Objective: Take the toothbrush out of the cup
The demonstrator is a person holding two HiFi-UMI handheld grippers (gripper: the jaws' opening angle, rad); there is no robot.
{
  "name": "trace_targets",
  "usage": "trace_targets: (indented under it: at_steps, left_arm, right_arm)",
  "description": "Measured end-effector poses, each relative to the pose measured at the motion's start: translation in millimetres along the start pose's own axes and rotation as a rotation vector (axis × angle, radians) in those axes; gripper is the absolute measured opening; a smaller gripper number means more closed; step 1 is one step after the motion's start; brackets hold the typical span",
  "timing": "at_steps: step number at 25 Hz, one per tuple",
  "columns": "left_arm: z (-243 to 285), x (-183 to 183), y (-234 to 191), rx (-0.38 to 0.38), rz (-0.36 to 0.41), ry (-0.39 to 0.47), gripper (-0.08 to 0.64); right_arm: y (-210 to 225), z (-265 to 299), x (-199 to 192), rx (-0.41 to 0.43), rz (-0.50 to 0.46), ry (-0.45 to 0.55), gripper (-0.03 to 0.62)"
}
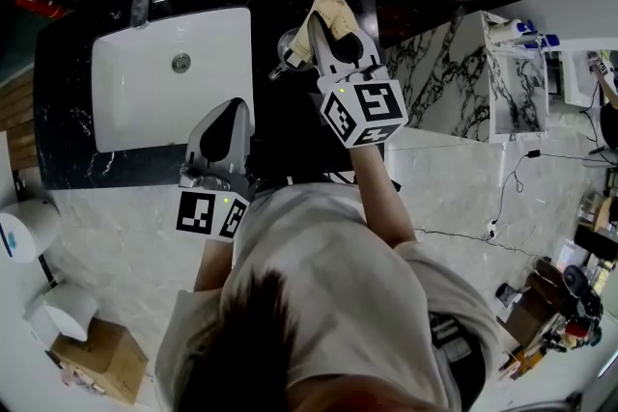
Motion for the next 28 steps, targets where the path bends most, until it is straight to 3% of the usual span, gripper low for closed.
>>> trace_targets:
  at_steps: [28]
  left_arm:
    - [-4.3, 17.1, 19.5, -0.023, 0.036, 0.067, 0.015]
  right_arm:
    - [-7.5, -34.1, 66.1, 0.008, -0.026, 0.189, 0.037]
Point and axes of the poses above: the fingertips, and each gripper's own axes: z forward along the fingers, y to its right, x out of its top, the point moved 8 cm from there along -z, backward along the fingers, and after that the axes turned 1 degree about -x, right-handed, at the moved point
